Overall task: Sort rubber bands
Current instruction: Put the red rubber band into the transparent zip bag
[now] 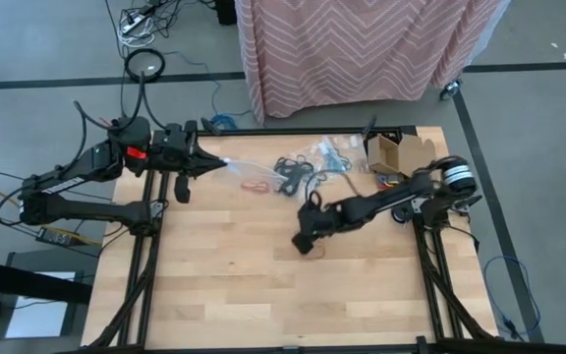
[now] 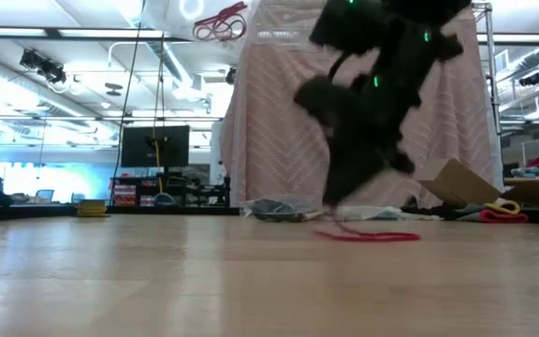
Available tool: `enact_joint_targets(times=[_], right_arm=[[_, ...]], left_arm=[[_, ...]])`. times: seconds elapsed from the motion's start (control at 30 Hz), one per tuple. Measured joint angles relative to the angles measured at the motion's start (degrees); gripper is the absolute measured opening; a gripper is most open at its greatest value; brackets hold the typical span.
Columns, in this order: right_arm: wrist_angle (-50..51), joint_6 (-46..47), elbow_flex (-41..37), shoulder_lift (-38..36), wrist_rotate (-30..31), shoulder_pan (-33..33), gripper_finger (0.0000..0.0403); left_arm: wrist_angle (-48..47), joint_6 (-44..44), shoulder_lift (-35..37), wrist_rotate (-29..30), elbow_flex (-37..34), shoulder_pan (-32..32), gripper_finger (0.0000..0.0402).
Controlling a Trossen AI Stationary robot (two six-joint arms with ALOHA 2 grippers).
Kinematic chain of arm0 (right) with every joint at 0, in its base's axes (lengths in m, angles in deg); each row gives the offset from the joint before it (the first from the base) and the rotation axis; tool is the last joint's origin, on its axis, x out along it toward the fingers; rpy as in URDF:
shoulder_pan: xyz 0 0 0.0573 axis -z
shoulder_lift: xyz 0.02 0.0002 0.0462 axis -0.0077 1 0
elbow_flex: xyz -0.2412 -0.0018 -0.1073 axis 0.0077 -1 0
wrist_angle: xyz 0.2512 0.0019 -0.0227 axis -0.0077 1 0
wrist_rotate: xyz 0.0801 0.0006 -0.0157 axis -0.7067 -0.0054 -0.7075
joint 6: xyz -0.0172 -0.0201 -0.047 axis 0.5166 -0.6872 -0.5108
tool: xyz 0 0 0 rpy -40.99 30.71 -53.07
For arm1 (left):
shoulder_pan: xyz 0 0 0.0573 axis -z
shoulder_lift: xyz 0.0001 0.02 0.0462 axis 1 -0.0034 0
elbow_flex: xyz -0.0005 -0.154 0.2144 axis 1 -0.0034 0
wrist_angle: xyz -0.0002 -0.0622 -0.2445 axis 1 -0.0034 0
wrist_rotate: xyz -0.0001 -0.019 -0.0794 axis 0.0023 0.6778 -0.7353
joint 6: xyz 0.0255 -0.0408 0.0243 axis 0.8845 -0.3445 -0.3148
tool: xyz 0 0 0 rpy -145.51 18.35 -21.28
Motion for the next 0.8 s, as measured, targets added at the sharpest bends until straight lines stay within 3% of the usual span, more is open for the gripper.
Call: enact_joint_targets(times=[0.17, 0.4, 0.63, 0.8], right_arm=[[6.16, -3.56, 0.20, -9.69, 4.22, 1.65, 0.0000], [6.89, -7.12, 0.31, -24.15, 11.70, 3.30, 0.0000], [2.85, -11.03, 0.39, -35.05, 21.64, 3.86, 0.0000], [-4.09, -15.94, 0.44, -38.27, 23.21, 4.26, 0.0000]], left_arm=[[-0.15, 0.16, -0.02, 0.17, -0.99, 0.00, 0.0001], [-0.17, 0.27, -0.48, 0.24, -4.44, 0.00, 0.0001], [0.05, -0.04, -2.83, 0.24, -10.80, 0.00, 0.0001], [5.40, -2.96, -6.23, 0.16, -15.93, 0.06, 0.0001]])
